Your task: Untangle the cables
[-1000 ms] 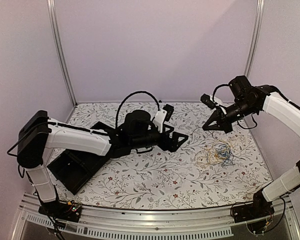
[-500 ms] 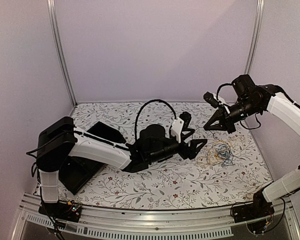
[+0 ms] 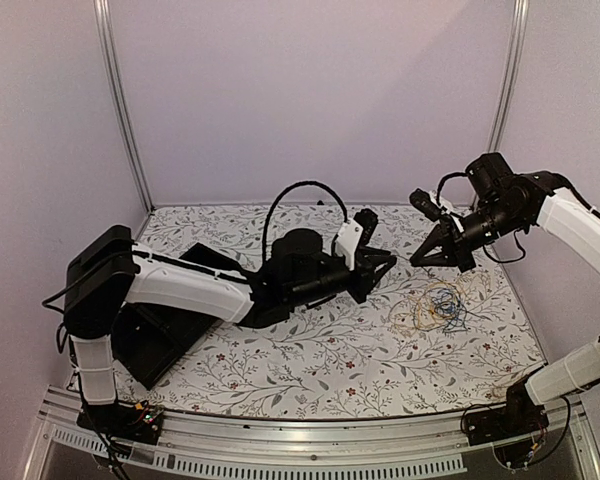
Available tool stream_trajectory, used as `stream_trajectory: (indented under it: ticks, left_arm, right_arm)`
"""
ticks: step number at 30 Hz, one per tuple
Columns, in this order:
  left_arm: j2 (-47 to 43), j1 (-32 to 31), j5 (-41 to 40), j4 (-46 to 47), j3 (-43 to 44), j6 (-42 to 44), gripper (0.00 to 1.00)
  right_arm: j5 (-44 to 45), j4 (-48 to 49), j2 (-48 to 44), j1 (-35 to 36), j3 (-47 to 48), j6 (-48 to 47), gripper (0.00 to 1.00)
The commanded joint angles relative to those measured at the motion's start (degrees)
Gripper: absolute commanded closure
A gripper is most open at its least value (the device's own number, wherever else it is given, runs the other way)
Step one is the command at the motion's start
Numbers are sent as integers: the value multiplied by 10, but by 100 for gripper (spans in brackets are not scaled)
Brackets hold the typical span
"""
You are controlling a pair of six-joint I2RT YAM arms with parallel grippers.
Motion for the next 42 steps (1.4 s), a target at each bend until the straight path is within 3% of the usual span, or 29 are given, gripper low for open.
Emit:
stream_trajectory:
  ticks: [1,2,4,5,7,10,12,15,19,25,31,37,42]
  left_arm:
    - [-12,14,31,-21,16,1,95]
    - [-15,15,26,-21,13,-1,100]
    - [-25,17,16,-17,0,-7,100]
    - [-32,18,12,-16,-6,-9,100]
    - [-44,20,10,-19,-20,-13,100]
    - [-66,22,-13,-27,-39,-15,100]
    - [-77,24,-19,-36,-48,-16,100]
    - [-92,25,-25,-47,-62,-19,100]
    - [-116,25,-35,-58,-83,-29,100]
    - [-163,26,-71,-70,-126,-43,100]
    - [-230,29,-105,-99,-160,-41,100]
    - [-339,32,-150,-165,-174,-15,100]
    - [-459,46,-226,-265,-155,18,100]
  right_arm:
    - [-14,0,-8,5,-14,-12,100]
    - [-12,3,-8,5,-18,-13,100]
    - [-4,21,-7,5,-30,-13,100]
    - [4,33,-6,5,-39,-12,95]
    - [34,71,-7,5,-63,-8,71]
    - [78,137,-13,4,-113,-3,55]
    - [108,186,-16,5,-143,1,49]
    - [159,248,-8,4,-174,13,47]
    - [191,304,30,-6,-194,23,50]
    - [194,367,96,-51,-218,24,69]
    - [256,431,149,-89,-246,37,81]
    - [324,477,200,-114,-267,46,88]
    - [330,476,228,-145,-265,59,93]
